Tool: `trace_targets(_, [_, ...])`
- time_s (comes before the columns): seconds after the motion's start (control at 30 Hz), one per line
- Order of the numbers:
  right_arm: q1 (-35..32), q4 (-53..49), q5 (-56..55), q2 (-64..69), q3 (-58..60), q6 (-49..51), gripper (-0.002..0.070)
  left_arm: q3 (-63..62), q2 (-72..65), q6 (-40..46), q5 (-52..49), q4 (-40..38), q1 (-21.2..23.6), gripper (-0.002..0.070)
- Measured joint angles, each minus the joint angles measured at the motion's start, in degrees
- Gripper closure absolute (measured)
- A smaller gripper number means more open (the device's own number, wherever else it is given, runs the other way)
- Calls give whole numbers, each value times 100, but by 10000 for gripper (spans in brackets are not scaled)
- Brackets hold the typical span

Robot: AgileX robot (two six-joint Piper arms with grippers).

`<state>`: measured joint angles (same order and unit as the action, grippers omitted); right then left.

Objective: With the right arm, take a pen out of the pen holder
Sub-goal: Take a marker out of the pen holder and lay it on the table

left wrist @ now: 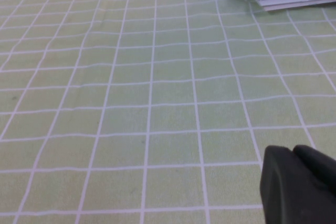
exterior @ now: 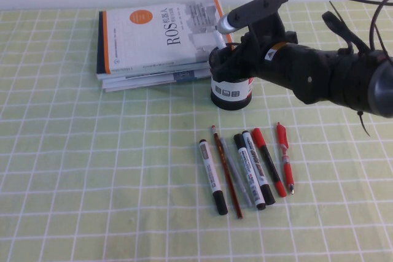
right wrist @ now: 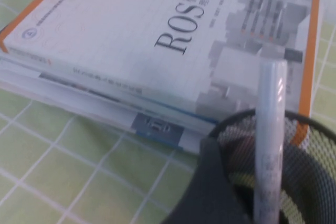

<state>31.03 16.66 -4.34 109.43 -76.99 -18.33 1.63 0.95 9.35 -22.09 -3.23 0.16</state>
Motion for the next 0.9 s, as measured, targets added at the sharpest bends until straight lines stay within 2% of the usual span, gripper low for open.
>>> trace_targets(0.37, [8, -363, -923, 479, -241, 11, 230, 0, 0, 0, 0, 0, 0, 681])
trace_targets(0.9, [8, -377, -959, 1229, -1134, 11, 241, 0, 0, 0, 0, 0, 0, 681])
